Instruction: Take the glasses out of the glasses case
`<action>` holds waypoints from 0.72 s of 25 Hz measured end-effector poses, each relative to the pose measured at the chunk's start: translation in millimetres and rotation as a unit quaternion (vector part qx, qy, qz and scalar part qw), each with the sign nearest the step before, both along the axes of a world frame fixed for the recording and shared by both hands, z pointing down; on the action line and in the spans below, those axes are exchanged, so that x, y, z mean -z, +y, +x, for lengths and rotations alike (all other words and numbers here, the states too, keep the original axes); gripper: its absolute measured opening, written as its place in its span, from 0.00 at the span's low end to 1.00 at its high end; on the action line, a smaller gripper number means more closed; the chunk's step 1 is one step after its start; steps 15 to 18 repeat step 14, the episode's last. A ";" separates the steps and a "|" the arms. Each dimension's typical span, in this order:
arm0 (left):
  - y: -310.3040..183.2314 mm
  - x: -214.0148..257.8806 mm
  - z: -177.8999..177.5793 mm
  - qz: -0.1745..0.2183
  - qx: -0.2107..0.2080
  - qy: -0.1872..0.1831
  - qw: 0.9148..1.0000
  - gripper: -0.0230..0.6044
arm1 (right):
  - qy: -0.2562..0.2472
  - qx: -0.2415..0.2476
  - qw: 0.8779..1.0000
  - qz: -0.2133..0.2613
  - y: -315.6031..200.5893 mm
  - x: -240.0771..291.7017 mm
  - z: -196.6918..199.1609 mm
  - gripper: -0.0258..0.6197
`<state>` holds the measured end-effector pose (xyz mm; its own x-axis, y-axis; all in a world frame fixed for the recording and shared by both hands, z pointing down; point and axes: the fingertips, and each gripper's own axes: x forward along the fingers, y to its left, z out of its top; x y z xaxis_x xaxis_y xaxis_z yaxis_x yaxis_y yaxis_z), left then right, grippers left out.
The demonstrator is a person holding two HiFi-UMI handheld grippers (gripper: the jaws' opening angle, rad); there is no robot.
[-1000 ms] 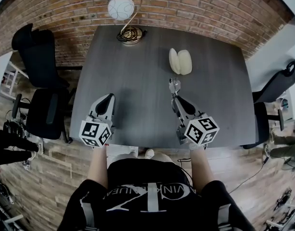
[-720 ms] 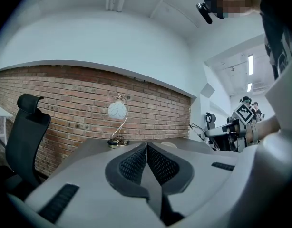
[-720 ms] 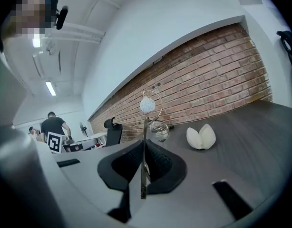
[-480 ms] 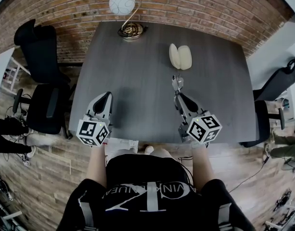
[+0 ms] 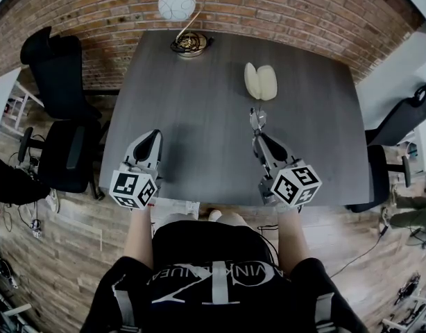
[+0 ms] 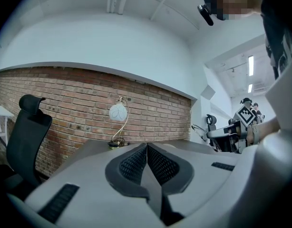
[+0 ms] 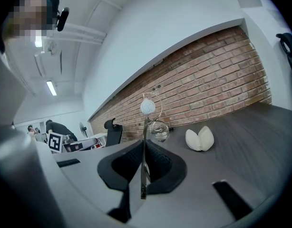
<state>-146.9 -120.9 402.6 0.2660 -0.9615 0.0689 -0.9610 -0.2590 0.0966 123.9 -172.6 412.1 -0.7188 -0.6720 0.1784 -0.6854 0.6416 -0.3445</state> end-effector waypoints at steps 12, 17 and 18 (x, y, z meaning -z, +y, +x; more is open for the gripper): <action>-7.2 -5.0 -1.6 -0.002 -0.003 -0.002 1.000 0.06 | -0.006 -0.001 1.000 -0.003 -3.2 -4.9 1.4 0.09; -8.5 -5.7 -2.1 -0.003 -0.004 -0.003 1.000 0.06 | -0.007 -0.001 1.000 -0.003 -4.0 -6.0 0.7 0.09; -8.5 -5.7 -2.1 -0.003 -0.004 -0.003 1.000 0.06 | -0.007 -0.001 1.000 -0.003 -4.0 -6.0 0.7 0.09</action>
